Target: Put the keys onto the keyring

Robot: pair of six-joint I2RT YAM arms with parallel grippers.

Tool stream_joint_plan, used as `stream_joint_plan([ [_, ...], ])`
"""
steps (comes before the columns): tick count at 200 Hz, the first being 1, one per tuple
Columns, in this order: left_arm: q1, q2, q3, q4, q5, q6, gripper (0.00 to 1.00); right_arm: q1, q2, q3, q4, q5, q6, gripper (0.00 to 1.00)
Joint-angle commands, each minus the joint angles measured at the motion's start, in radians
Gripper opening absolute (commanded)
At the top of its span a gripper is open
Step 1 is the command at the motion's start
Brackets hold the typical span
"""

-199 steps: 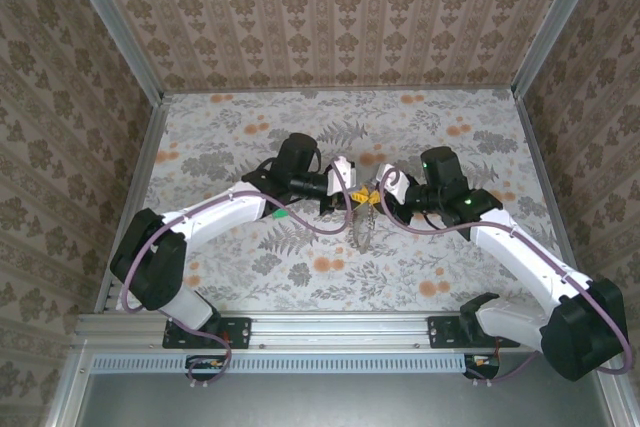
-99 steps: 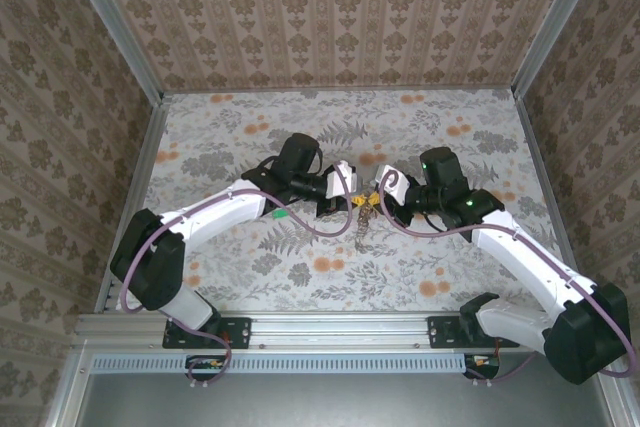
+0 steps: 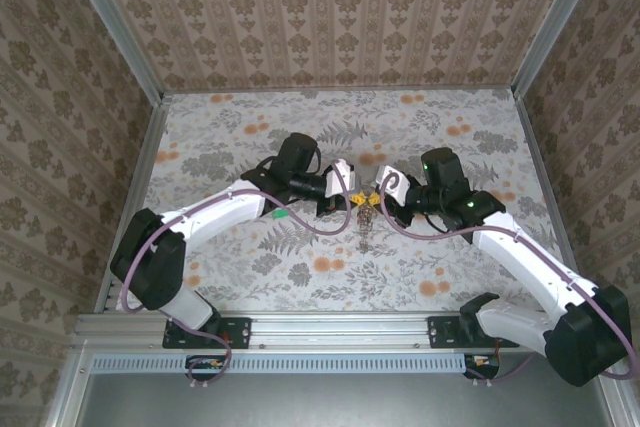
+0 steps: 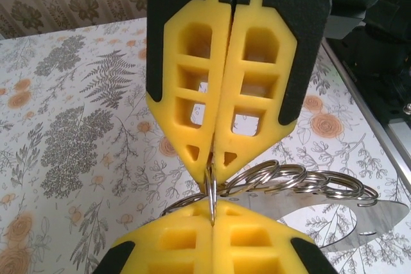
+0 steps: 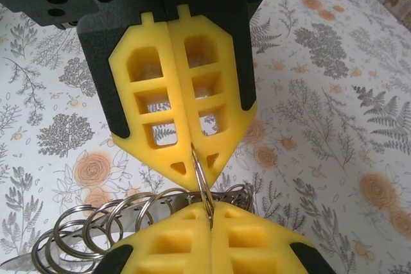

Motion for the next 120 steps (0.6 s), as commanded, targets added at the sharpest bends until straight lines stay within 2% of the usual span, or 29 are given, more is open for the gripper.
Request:
stream_joint_plan([
  [1, 0.006, -0.029, -0.034, 0.17, 0.119, -0.084, 0.0, -0.015, 0.002, -0.019, 0.051, -0.034, -0.02, 0.13],
  [26, 0.016, -0.028, -0.063, 0.263, 0.162, -0.133, 0.0, -0.038, 0.015, -0.041, 0.117, -0.099, 0.011, 0.19],
  [53, 0.027, -0.027, -0.095, 0.375, 0.173, -0.196, 0.0, -0.061, 0.025, -0.055, 0.164, -0.13, 0.039, 0.18],
  [90, 0.028, -0.019, -0.11, 0.444, 0.196, -0.234, 0.0, -0.081, 0.026, -0.059, 0.179, -0.177, 0.051, 0.19],
  [104, 0.03, -0.016, -0.119, 0.477, 0.201, -0.25, 0.0, -0.088, 0.03, -0.059, 0.184, -0.197, 0.063, 0.16],
  [120, 0.03, -0.012, -0.125, 0.504, 0.193, -0.263, 0.0, -0.09, 0.034, -0.056, 0.184, -0.204, 0.076, 0.06],
])
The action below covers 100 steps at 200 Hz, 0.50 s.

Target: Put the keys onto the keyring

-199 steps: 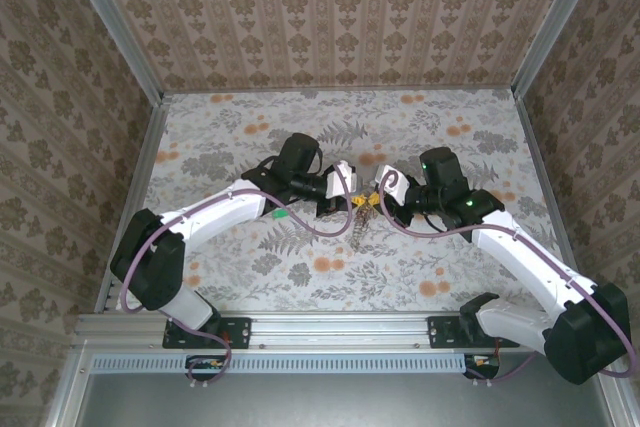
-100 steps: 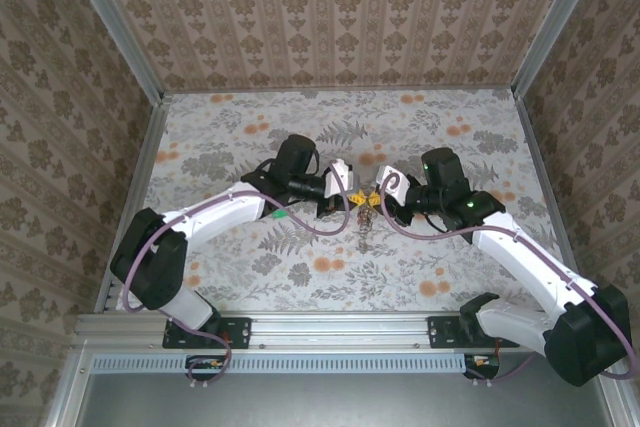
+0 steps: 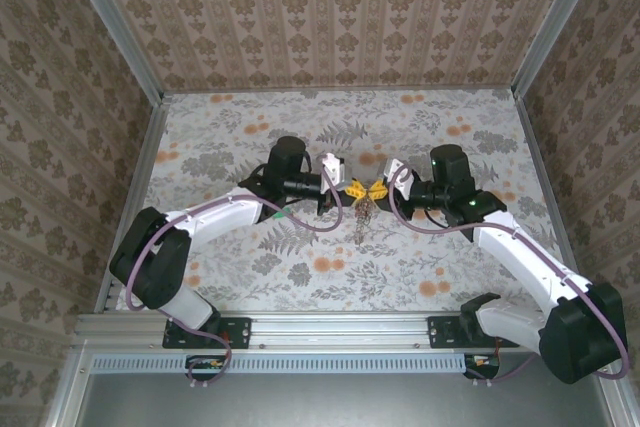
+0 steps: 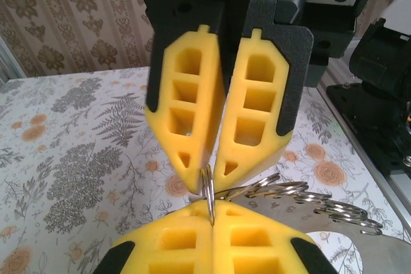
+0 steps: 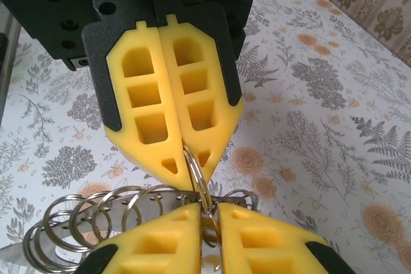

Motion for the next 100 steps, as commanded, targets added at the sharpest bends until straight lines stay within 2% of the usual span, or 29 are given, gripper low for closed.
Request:
stream_joint_plan([
  [1, -0.007, -0.011, -0.005, 0.14, 0.088, -0.052, 0.0, -0.008, 0.016, -0.012, 0.032, -0.038, 0.026, 0.06],
  [13, -0.007, -0.011, -0.004, 0.128, 0.069, -0.041, 0.0, -0.008, 0.014, -0.008, 0.031, -0.034, 0.034, 0.0],
  [31, -0.008, -0.019, -0.002, 0.075, 0.022, -0.008, 0.0, -0.009, 0.003, -0.001, 0.025, -0.02, 0.039, 0.0],
  [61, -0.014, -0.039, 0.015, -0.058, -0.043, 0.066, 0.17, -0.003, 0.0, 0.045, -0.043, 0.014, 0.03, 0.0],
  [100, -0.025, -0.054, 0.046, -0.171, -0.109, 0.127, 0.21, 0.026, 0.002, 0.082, -0.124, 0.07, -0.012, 0.0],
])
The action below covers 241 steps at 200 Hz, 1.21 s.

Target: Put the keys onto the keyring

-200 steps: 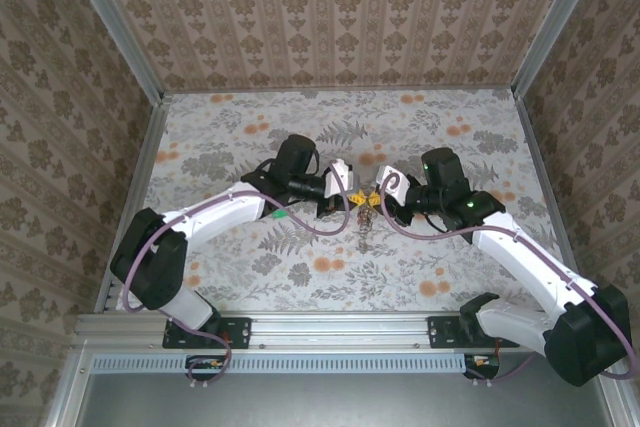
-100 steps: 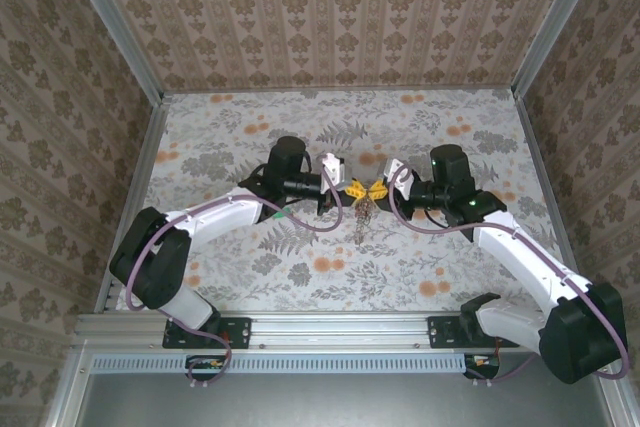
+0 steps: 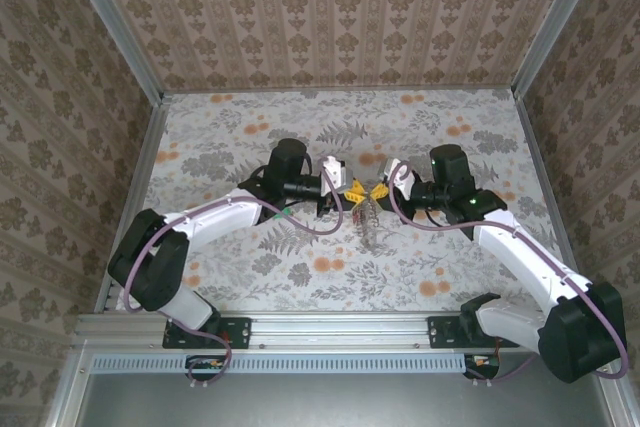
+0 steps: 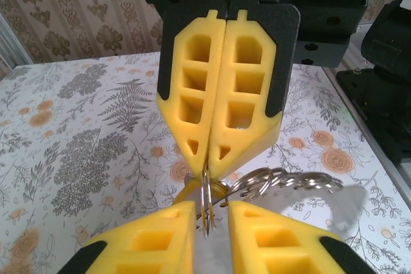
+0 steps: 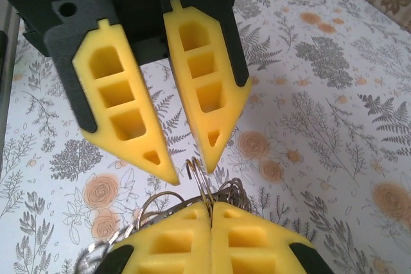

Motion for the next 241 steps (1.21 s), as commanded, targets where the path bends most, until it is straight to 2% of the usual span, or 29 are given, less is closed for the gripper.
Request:
stream_joint_plan([
  [1, -0.012, -0.038, 0.047, -0.092, -0.04, 0.07, 0.21, 0.02, -0.003, 0.059, -0.047, 0.035, -0.026, 0.0],
  [51, -0.034, 0.0, 0.104, -0.19, -0.062, 0.121, 0.21, 0.037, 0.002, 0.062, -0.057, 0.048, -0.02, 0.0],
  [89, -0.042, 0.03, 0.143, -0.278, -0.09, 0.155, 0.14, 0.04, 0.002, 0.059, -0.055, 0.049, -0.02, 0.0],
  [130, -0.044, 0.038, 0.152, -0.318, -0.103, 0.166, 0.19, 0.044, 0.004, 0.05, -0.047, 0.052, -0.016, 0.0],
  [161, -0.044, 0.046, 0.164, -0.328, -0.106, 0.169, 0.07, 0.045, 0.002, 0.049, -0.047, 0.051, -0.016, 0.0],
  [172, -0.044, 0.046, 0.167, -0.327, -0.103, 0.17, 0.0, 0.044, 0.002, 0.049, -0.049, 0.052, -0.018, 0.0],
  [217, -0.042, 0.037, 0.164, -0.285, -0.094, 0.156, 0.0, 0.046, -0.006, 0.042, -0.071, 0.091, -0.03, 0.0],
  [241, -0.033, 0.014, 0.137, -0.243, -0.055, 0.151, 0.0, 0.032, -0.005, 0.002, -0.067, 0.169, -0.038, 0.18],
])
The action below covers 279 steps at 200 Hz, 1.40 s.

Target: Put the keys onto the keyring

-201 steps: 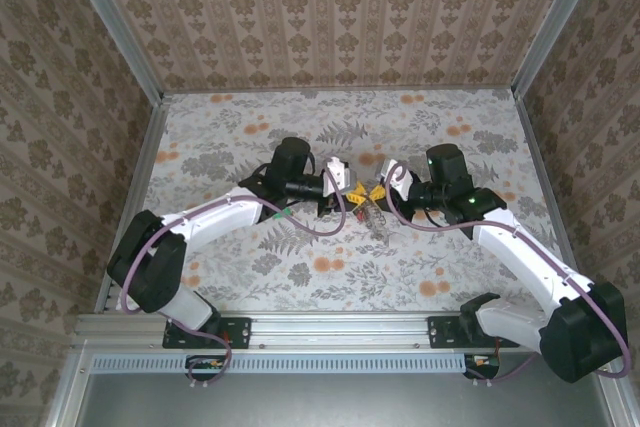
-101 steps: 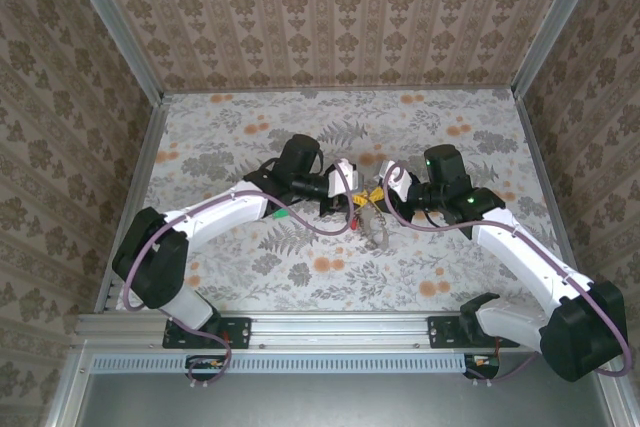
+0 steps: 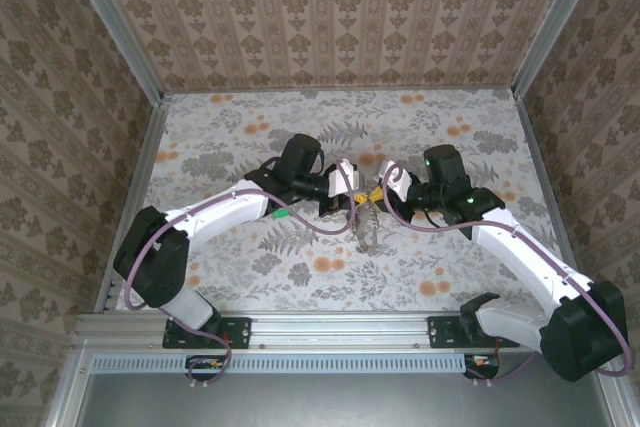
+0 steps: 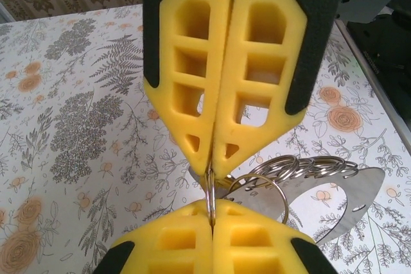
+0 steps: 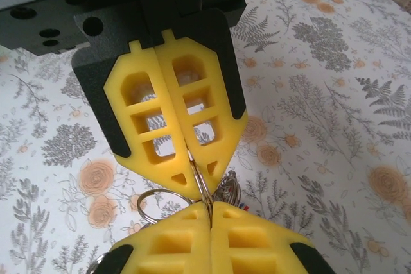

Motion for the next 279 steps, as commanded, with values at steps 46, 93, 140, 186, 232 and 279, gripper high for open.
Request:
stream_joint_plan([
  [46, 0.013, -0.029, -0.043, 0.142, 0.164, -0.021, 0.0, -0.017, 0.009, -0.044, 0.017, 0.072, 0.007, 0.21],
  [93, 0.026, -0.034, -0.064, 0.192, 0.181, -0.049, 0.0, -0.017, -0.041, -0.061, 0.014, 0.087, -0.003, 0.09],
  [140, 0.032, -0.04, -0.058, 0.153, 0.18, -0.022, 0.0, -0.016, -0.109, -0.035, -0.018, 0.094, -0.045, 0.18],
  [186, 0.034, -0.044, -0.049, 0.139, 0.179, -0.014, 0.0, -0.017, -0.09, 0.011, -0.078, 0.112, -0.09, 0.22],
  [232, 0.033, -0.049, -0.047, 0.118, 0.169, -0.003, 0.0, -0.015, -0.135, 0.021, -0.029, 0.06, -0.044, 0.24],
  [279, 0.032, -0.048, -0.04, 0.106, 0.165, 0.004, 0.0, -0.015, -0.116, 0.026, 0.002, -0.078, 0.054, 0.27],
])
